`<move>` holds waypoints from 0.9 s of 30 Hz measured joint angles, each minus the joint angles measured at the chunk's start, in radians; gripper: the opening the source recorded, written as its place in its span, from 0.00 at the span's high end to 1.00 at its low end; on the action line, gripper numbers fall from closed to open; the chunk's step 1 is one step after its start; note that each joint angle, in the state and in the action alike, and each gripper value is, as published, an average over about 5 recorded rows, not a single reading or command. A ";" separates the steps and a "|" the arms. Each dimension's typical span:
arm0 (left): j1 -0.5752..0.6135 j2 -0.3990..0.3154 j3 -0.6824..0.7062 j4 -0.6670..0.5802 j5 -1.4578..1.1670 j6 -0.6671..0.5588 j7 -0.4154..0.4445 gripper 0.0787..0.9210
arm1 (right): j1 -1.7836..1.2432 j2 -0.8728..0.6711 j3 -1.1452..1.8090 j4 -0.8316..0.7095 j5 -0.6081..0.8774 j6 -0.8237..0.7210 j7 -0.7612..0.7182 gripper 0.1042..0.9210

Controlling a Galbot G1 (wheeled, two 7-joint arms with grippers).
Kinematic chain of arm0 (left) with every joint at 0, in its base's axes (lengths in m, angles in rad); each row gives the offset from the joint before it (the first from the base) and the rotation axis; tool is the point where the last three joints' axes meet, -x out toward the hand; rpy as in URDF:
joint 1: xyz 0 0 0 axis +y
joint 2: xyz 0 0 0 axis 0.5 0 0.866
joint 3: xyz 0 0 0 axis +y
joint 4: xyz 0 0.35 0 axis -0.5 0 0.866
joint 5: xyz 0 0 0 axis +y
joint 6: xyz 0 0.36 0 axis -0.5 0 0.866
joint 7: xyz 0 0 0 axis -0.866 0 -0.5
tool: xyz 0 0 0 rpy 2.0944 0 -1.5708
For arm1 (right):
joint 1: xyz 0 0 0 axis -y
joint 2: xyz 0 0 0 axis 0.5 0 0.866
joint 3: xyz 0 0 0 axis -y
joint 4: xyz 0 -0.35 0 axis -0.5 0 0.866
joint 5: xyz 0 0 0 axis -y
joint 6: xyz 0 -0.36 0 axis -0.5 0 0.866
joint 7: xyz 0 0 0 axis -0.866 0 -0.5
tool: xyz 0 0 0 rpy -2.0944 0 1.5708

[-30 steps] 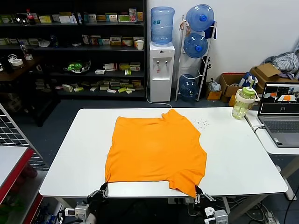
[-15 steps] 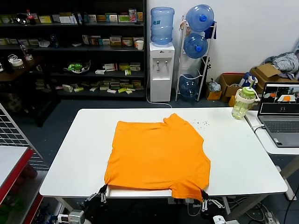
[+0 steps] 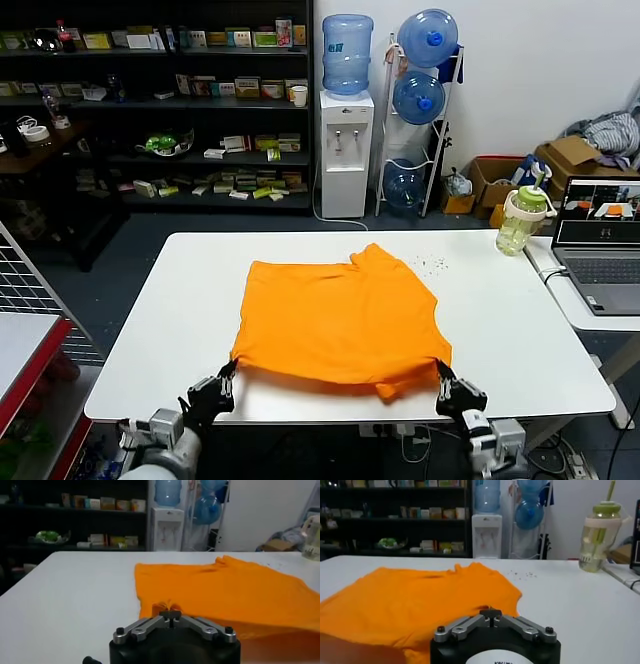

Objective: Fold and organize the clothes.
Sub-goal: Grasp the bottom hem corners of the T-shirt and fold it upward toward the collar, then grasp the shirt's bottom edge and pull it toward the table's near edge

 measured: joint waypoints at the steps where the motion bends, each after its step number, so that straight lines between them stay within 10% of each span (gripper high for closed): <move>1: -0.023 0.001 0.009 0.014 -0.003 0.000 -0.001 0.98 | 0.027 -0.008 -0.012 -0.015 0.014 -0.004 0.007 0.98; 13: -0.245 -0.006 0.102 0.177 -0.002 0.017 -0.024 0.98 | 0.296 -0.043 -0.156 -0.184 0.115 -0.044 0.044 0.95; 27: -0.279 -0.006 0.098 0.213 0.003 0.054 -0.022 0.55 | 0.329 -0.069 -0.161 -0.225 0.108 -0.055 0.023 0.47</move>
